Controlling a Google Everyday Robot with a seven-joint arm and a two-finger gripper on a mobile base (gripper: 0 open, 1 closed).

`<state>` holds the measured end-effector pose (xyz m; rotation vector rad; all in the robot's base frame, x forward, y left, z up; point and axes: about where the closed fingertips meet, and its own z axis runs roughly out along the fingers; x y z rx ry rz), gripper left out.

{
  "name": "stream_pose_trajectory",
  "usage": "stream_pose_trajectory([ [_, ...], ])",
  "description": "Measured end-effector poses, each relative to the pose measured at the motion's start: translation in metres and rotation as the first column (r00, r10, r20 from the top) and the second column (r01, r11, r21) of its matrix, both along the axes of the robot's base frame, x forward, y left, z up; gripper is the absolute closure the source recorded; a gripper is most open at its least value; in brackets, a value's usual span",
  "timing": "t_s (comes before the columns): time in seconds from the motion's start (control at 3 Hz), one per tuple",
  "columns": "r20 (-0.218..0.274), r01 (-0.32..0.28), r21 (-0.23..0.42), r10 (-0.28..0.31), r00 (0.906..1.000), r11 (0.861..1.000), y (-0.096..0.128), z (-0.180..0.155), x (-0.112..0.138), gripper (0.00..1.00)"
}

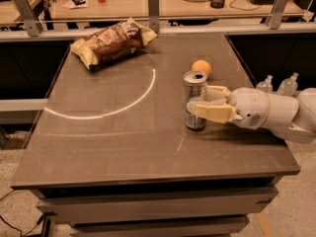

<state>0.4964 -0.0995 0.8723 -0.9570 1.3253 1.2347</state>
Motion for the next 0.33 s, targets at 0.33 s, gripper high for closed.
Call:
stream_pose_trajectory([
  [0.33, 0.001, -0.005, -0.001, 0.005, 1.0, 1.0, 0.0024, 0.0008, -0.0002, 0.82],
])
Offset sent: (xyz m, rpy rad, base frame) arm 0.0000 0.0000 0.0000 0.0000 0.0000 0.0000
